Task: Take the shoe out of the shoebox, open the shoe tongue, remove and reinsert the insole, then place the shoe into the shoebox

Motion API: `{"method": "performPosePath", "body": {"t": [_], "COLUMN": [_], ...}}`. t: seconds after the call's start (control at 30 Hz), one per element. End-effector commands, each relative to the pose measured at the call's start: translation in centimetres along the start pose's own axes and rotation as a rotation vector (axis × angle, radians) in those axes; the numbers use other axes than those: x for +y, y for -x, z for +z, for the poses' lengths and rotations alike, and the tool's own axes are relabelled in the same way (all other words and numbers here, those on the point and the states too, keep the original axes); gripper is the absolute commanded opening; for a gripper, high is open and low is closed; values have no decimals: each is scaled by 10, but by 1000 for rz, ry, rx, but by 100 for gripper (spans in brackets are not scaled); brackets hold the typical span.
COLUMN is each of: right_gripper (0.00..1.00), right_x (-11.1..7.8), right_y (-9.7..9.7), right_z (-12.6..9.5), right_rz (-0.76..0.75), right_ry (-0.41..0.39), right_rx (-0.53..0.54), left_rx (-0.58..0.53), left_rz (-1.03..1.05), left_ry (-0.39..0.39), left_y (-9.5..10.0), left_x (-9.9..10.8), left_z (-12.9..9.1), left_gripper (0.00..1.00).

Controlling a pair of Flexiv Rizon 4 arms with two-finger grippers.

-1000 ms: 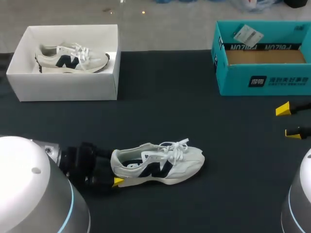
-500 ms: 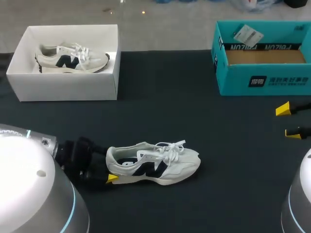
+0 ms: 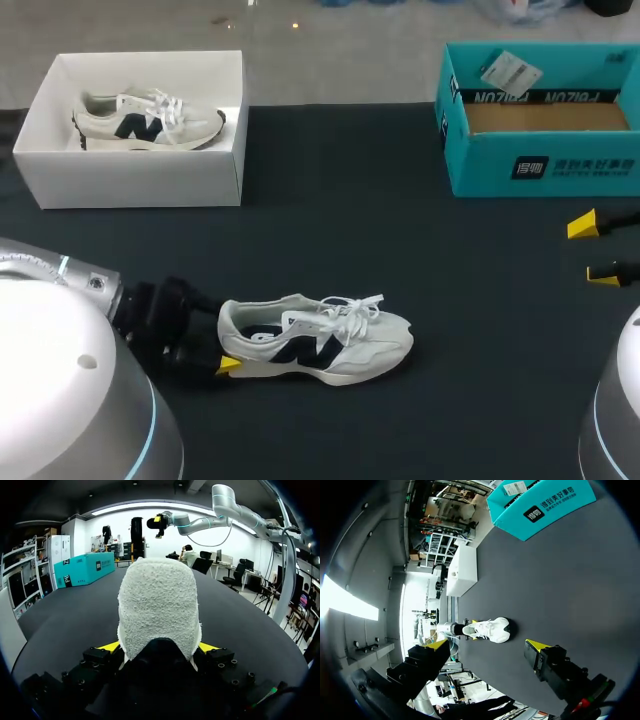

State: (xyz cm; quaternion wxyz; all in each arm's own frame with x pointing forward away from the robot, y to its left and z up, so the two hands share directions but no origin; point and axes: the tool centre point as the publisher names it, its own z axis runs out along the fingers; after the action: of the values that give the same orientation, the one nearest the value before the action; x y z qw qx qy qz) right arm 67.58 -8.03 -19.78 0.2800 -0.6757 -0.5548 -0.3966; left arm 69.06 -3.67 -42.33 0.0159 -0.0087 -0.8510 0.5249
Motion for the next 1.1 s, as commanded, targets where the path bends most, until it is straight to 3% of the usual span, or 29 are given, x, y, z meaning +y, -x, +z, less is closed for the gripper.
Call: {"method": "performPosePath", "body": {"t": [0.03, 0.43, 0.53, 0.67, 0.93, 1.1], "right_gripper": [100, 100, 100, 100, 100, 100], "right_x": [-1, -1, -10, -24, -59, -78], "right_y": [0, 0, -23, -45, -80, -90], "right_z": [0, 0, 16, 43, 89, 111], "right_rz": [1, 1, -34, -78, -51, 28], "right_ry": [2, 2, -3, 34, 215, 197], "right_rx": [-2, -2, -23, -128, -271, -331], "left_rx": [-2, -2, -2, -2, -2, -2], "left_rz": [0, 0, 0, 0, 0, 0], "left_ry": [3, 3, 3, 3, 3, 3], "left_y": [0, 0, 0, 0, 0, 0], "left_x": [0, 0, 0, 0, 0, 0], "left_z": [0, 0, 0, 0, 0, 0], "left_gripper": [0, 0, 0, 0, 0, 0]}}
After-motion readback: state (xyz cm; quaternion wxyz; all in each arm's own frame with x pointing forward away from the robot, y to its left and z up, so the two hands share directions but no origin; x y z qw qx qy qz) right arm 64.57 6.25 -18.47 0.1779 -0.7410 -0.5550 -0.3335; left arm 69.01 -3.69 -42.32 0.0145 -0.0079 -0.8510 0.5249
